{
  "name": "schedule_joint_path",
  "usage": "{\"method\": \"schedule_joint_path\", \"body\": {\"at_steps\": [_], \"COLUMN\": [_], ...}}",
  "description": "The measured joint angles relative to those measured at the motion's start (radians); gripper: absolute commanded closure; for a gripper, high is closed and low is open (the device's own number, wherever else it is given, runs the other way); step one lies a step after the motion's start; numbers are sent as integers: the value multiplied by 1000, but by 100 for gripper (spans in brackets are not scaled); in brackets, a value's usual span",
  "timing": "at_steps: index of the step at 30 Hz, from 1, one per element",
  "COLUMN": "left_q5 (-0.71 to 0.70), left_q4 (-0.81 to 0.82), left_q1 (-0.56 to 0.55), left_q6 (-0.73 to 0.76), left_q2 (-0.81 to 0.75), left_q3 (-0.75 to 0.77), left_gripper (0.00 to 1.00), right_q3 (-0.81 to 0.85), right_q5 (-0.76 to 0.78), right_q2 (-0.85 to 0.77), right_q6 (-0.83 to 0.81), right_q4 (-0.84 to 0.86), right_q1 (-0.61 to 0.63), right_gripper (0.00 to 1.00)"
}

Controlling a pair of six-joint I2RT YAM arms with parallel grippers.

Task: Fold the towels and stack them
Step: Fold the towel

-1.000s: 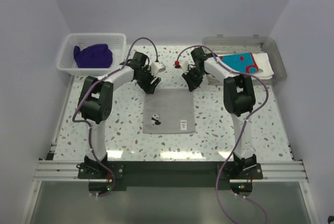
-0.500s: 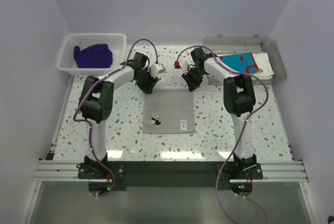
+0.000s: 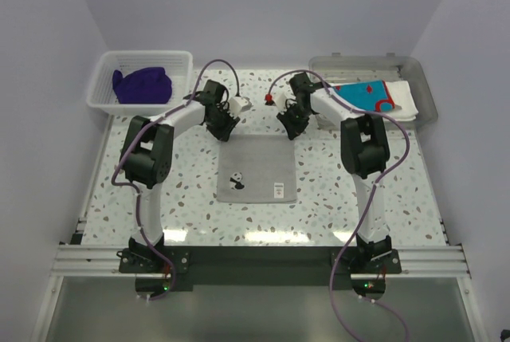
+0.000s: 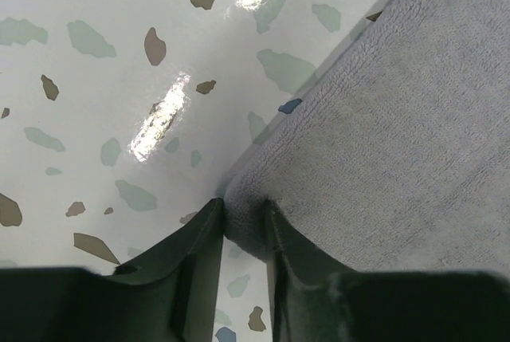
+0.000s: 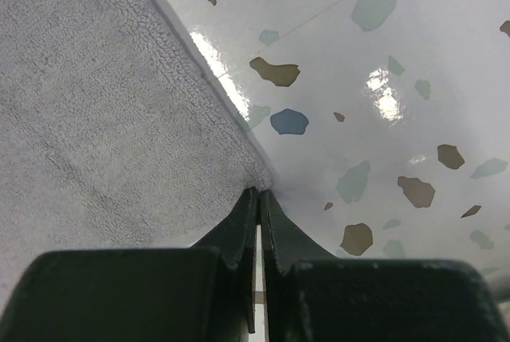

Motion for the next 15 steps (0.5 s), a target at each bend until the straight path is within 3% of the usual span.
{"method": "schedule_joint_path", "body": {"at_steps": [6, 15], "left_q5": [-5, -10], "left_q4": [-1, 1], "left_q1": [0, 2], "left_q6": [-11, -14], "left_q2": [2, 3], "left_q3": [1, 12], "left_gripper": [99, 100], "right_q3": [0, 2], "right_q5": [16, 69], "right_q2": [-2, -10], "right_q6": [0, 11], "right_q4": [2, 29], "right_q1": [10, 22], "right_gripper": [100, 100]}}
